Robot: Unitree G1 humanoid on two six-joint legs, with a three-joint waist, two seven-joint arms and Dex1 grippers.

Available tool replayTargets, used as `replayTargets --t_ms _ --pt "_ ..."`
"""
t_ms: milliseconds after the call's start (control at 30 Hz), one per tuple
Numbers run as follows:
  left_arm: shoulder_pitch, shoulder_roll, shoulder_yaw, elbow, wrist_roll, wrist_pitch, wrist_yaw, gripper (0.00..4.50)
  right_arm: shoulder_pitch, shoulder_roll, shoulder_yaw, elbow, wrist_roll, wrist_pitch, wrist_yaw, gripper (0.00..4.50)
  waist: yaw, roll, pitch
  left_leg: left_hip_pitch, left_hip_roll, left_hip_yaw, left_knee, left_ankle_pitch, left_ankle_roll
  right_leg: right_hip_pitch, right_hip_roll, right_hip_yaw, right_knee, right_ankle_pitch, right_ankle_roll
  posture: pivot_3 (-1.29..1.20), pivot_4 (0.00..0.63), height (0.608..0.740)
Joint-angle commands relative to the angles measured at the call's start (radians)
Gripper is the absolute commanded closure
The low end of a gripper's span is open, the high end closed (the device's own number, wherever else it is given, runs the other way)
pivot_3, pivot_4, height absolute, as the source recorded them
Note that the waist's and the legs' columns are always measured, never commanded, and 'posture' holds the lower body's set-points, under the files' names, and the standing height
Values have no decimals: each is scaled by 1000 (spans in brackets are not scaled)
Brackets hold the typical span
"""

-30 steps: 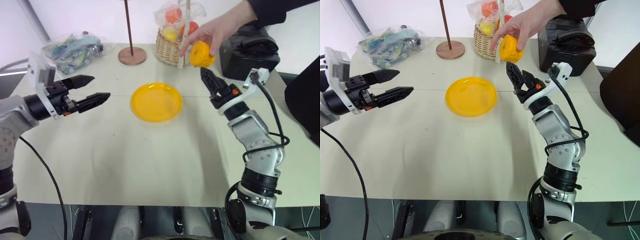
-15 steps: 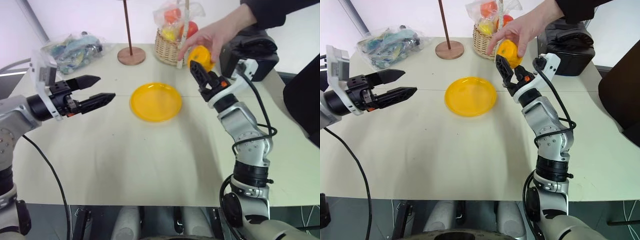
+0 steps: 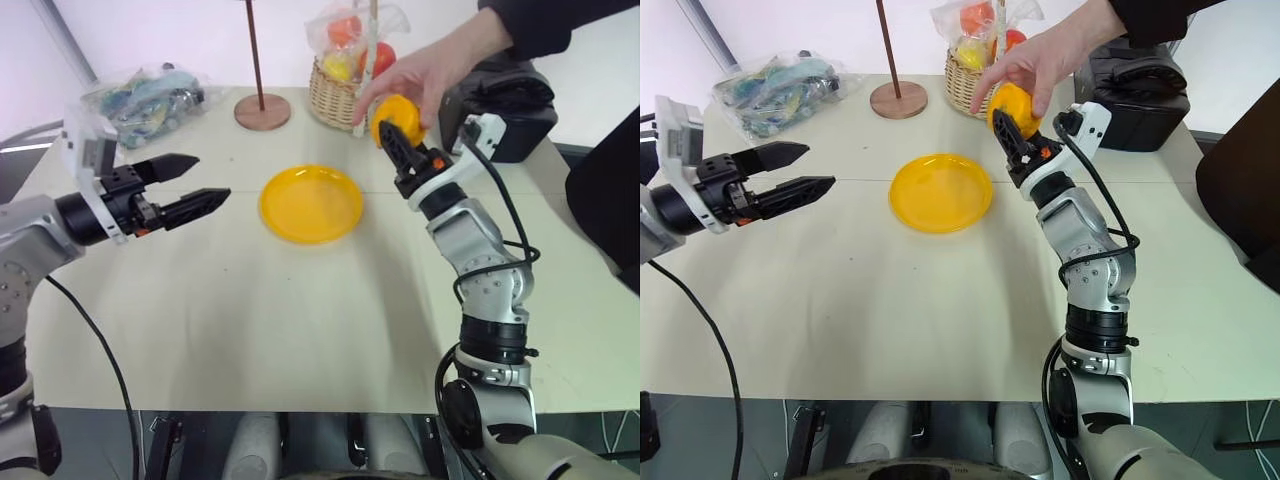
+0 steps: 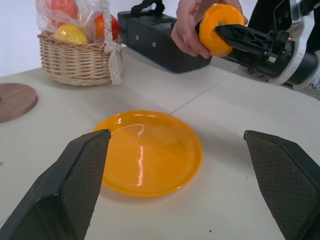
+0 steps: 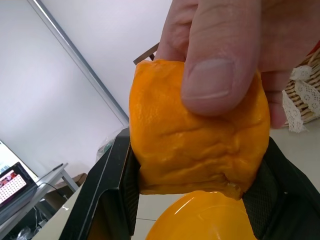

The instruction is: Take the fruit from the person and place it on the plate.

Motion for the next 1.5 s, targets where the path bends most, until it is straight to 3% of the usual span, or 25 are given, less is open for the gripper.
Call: replayTargets --t_ms 33,233,367,733,900,1200,1367,1500 --pt "4 4 32 -27 -1 -23 3 0 -32 -10 19 -9 -23 -6 16 2455 0 0 0 0 0 0 0 0 0 0 0 0 0 0 0 0 150 740" --pt "139 47 -5 -3 124 -73 -35 0 -32 -23 222 176 -198 -18 155 2455 -11 0 0 2 0 1 -2 0 0 0 1 2 0 0 0 0 150 740" --pt "231 20 10 5 170 -106 -27 0 -94 -5 332 335 -334 -82 229 2455 -14 0 0 -1 1 1 -2 0 0 -3 1 2 1 0 -1 0 150 740" --pt "327 -48 86 -101 126 -81 50 0 -153 22 383 542 -504 -212 340 2455 0 0 0 -3 0 1 -1 0 0 -5 -1 2 1 0 -1 0 150 740" --pt "338 -54 97 -122 112 -75 72 0 -162 31 353 582 -532 -253 337 63 -4 0 0 -3 0 0 -1 0 0 -5 -1 2 1 0 -1 0 150 740" --pt "330 -50 98 -122 103 -76 87 0 -182 -1 338 371 -565 -174 327 20 -3 0 0 -3 0 -1 -1 0 0 -5 0 2 1 0 -1 0 150 740" --pt "291 -74 109 -83 134 -116 135 0 -215 -91 171 115 -402 49 323 20 5 0 0 -3 0 -2 0 0 0 -4 -1 1 1 0 -1 0 150 740" --pt "244 -125 93 -33 203 -190 203 0 -146 -225 108 69 -405 65 358 20 6 -1 -1 -3 0 -1 0 0 0 -1 -1 -2 -1 0 -1 0 150 740"
